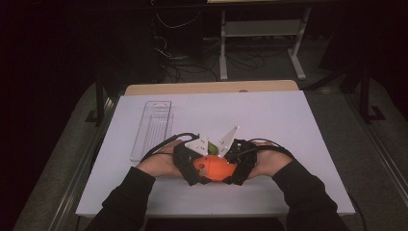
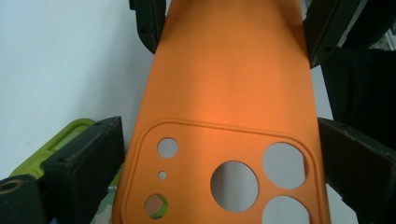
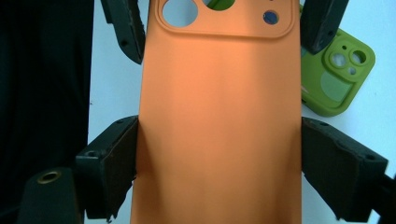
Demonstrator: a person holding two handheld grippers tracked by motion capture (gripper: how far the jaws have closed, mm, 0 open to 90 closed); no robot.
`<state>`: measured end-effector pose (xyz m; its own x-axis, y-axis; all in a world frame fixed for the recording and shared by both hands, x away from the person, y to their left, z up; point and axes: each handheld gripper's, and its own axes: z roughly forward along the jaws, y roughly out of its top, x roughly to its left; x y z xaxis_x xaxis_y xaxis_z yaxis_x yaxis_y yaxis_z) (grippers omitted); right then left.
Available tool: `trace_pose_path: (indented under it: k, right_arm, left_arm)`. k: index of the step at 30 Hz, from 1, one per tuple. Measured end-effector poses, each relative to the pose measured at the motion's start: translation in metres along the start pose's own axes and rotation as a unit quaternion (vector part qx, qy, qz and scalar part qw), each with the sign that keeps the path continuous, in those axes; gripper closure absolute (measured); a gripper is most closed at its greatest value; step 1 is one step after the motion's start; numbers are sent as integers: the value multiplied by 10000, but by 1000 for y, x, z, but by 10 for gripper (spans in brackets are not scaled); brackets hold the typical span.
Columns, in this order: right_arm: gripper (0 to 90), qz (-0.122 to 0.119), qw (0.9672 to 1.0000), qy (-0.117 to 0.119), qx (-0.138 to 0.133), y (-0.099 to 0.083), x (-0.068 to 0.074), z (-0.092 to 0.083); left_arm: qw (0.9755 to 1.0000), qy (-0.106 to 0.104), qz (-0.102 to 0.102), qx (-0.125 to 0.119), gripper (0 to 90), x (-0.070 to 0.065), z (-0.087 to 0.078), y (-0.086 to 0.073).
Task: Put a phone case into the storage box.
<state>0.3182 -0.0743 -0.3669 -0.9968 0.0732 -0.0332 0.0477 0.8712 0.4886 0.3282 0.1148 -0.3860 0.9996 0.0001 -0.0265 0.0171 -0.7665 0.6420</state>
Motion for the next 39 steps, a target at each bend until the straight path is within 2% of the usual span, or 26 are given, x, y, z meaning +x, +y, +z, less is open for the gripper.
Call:
trace_pose_path:
  k: [4, 18, 21, 22, 24, 27, 29, 35, 37, 38, 39]
  right_arm:
    - [151, -1, 10000, -1, -6, 0, 0, 0]
    - [150, -32, 10000, 19, 19, -1, 1, 0]
    - [150, -41, 10000, -1, 29, -1, 2, 1]
    - [149, -105, 9999, -73, 38, -1, 4, 1]
    - [148, -69, 9999, -47, 72, -2, 5, 3]
    - [139, -45, 10000, -72, 52, -3, 5, 4]
    - [112, 61, 10000, -37, -23, -4, 4, 3]
    - [55, 222, 9996, -60, -162, -5, 0, -1]
    - [39, 355, 9990, -148, -244, -8, -3, -4]
    - [36, 398, 9986, -185, -280, -10, -4, -6]
    - [35, 460, 9981, -247, -334, -11, -5, -7]
  left_arm:
    - [10000, -17, 61, -5, 110, -1, 0, 0]
    - [9999, -112, 82, -31, 146, -1, 1, -1]
    - [9999, -108, 126, 27, 152, -2, 1, 0]
    - [9999, -104, 112, 35, 156, -3, 2, 1]
    - [9998, -130, 135, 69, 157, -3, 2, 1]
    - [9998, -150, 75, 112, 159, -2, 2, 0]
    - [9998, -131, 36, 123, 158, -2, 3, -1]
    - [9998, 52, -89, 179, 158, 0, 2, -1]
    - [9995, 124, -194, 195, 159, 1, 2, -2]
    - [9990, 205, -359, 163, 159, 2, 1, -3]
    - [9990, 205, -359, 163, 158, 2, 1, -3]
